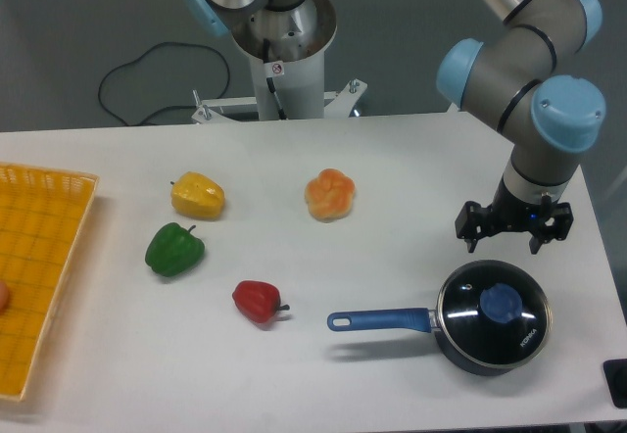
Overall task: Open the lid
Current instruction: 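Lower the open gripper down over the blue knob of the glass lid, then close the gripper on the blue lid knob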
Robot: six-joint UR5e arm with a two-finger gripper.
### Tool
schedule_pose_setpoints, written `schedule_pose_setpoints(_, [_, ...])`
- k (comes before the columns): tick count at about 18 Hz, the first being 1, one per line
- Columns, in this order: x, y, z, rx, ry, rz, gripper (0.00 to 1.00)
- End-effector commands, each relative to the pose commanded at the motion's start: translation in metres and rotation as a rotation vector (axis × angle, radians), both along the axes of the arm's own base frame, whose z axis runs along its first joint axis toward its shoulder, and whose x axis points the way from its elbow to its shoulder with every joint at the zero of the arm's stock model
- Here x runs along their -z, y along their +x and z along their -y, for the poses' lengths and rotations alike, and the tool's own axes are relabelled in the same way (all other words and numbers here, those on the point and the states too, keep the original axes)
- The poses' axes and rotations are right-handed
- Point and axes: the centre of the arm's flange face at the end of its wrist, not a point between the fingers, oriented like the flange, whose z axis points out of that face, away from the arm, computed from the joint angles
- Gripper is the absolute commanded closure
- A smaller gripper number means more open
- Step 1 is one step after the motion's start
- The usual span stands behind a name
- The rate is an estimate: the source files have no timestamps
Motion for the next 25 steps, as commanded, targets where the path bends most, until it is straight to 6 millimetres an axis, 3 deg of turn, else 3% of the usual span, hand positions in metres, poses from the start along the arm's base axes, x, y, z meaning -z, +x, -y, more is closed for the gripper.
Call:
schedule_pose_setpoints(7, [0.007,-0.005,-0.034,-0.041,-0.048,-0.028,0.00])
schedule_pose_setpoints(16, [0.014,-0.009,-0.053,-0.087,-0.041,-0.026,0.00])
schedule_pose_setpoints(25, [0.014,-0.012,-0.057,-0.114,-0.033,-0.029,0.00])
